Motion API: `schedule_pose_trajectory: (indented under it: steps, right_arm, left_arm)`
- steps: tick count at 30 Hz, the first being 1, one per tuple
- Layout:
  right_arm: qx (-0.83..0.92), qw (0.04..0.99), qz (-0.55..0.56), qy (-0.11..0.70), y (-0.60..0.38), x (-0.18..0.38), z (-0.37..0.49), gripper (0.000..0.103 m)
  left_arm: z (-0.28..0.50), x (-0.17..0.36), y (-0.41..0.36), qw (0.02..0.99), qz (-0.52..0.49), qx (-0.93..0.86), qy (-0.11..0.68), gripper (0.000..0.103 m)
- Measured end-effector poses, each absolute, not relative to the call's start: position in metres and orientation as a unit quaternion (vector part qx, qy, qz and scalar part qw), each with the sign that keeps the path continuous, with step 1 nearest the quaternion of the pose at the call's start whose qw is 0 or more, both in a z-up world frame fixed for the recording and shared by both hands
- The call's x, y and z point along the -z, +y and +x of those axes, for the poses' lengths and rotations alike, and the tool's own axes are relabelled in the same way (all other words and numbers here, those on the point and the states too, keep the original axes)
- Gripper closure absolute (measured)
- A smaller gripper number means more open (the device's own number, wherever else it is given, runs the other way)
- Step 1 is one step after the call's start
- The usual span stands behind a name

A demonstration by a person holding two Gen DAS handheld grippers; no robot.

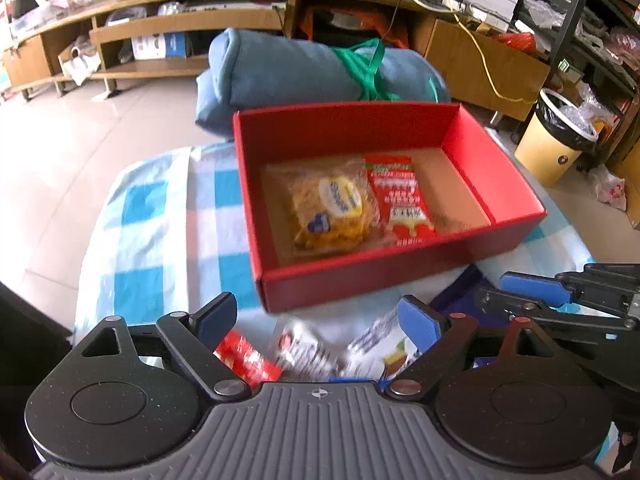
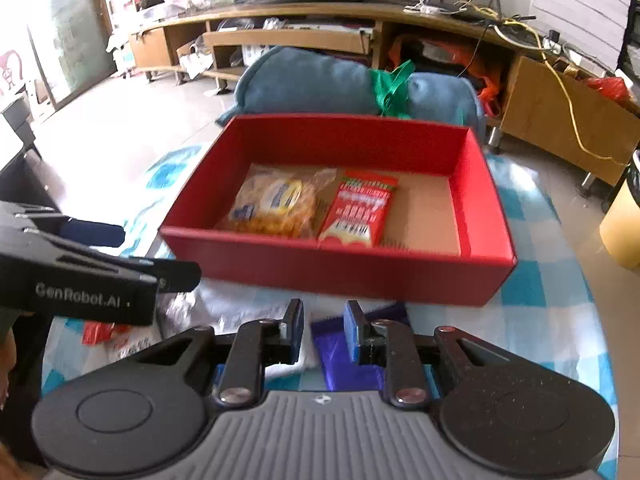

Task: Organize snacks
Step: 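Move the right tool to the gold sachet while the left tool approaches the round wrapped bun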

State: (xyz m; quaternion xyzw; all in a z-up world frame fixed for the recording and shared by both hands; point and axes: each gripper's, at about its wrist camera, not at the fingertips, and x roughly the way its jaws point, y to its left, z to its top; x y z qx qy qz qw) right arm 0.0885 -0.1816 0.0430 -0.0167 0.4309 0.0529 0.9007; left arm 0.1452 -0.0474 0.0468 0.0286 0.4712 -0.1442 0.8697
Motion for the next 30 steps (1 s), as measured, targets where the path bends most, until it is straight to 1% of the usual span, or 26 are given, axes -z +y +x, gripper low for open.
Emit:
schedule_pose_trajectory:
  steps: [3, 7, 17, 21, 25, 30]
  right_arm:
    - [-0.058, 0.896, -0.022, 0.440, -0.180, -0.038, 0.080, 0.084]
    - [-0.059, 0.889, -0.022, 0.453, -0.184, -0.033, 0.064, 0.080]
    - [-0.034, 0.869, -0.004, 0.494, -0.216, -0.022, 0.012, 0.078]
    - [0.007, 0.867, 0.022, 0.498, -0.233, -0.024, -0.008, 0.074]
    - [0.047, 0.860, 0.040, 0.507, -0.248, -0.018, -0.017, 0.073]
    - [0.070, 0.862, 0.068, 0.497, -0.265, -0.022, -0.022, 0.073]
  left_arm:
    - [0.139, -0.042, -0.042, 0.865, 0.026, 0.143, 0.481, 0.011]
    - [0.129, -0.036, -0.037, 0.859, 0.028, 0.147, 0.489, 0.011]
    - [0.102, -0.030, -0.040, 0.837, 0.023, 0.195, 0.511, 0.011]
    - [0.091, -0.030, -0.060, 0.830, 0.038, 0.225, 0.508, 0.011]
    - [0.086, -0.025, -0.086, 0.816, 0.048, 0.251, 0.518, 0.011]
    - [0.081, -0.015, -0.125, 0.798, 0.064, 0.277, 0.531, 0.011]
